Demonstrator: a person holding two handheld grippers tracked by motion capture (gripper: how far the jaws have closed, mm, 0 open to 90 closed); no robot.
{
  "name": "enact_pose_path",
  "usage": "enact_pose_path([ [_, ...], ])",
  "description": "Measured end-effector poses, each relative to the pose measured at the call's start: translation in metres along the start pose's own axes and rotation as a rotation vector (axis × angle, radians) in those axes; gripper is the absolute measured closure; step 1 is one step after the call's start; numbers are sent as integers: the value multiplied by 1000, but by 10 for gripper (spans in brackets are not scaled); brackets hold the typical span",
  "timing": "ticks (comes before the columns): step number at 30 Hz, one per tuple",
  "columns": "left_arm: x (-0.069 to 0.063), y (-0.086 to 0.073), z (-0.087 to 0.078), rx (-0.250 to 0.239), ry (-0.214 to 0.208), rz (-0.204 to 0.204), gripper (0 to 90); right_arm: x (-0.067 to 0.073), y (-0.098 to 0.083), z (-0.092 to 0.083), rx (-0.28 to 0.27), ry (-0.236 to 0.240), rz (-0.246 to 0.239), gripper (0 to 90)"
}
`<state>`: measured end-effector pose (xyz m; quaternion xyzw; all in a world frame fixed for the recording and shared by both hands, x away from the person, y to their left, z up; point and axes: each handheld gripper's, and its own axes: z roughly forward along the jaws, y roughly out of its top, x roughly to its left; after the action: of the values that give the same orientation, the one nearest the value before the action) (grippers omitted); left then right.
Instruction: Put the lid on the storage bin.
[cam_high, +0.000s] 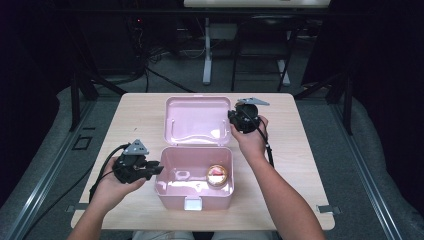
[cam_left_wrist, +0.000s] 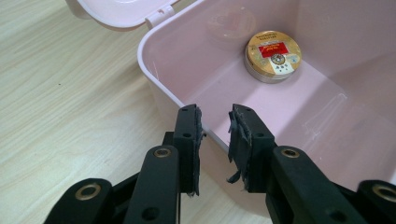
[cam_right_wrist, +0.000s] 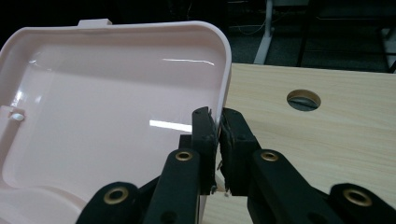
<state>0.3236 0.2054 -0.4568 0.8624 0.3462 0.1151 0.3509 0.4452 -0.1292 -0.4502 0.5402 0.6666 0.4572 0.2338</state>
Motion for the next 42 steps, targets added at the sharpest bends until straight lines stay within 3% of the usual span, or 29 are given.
enact_pose_path([
  [11, 9, 7, 8, -21, 41, -20, 674, 0, -1, -2, -12, 3, 10, 846],
  [16, 22, 15, 11, -73, 91, -54, 665, 0, -2, -2, -19, 3, 23, 847],
  [26, 49, 39, 20, -132, 128, -85, 642, -2, -3, -1, -22, 9, 44, 849],
  [31, 62, 53, 24, -203, 142, -141, 642, -2, -3, -1, -27, 16, 54, 849],
  [36, 73, 65, 32, -229, 135, -192, 643, -2, -3, -1, -26, 18, 53, 849],
  [39, 78, 72, 38, -228, 160, -202, 647, -2, -3, -1, -28, 19, 55, 849],
  [42, 86, 79, 43, -247, 164, -252, 657, -3, -4, -1, -32, 22, 57, 849],
])
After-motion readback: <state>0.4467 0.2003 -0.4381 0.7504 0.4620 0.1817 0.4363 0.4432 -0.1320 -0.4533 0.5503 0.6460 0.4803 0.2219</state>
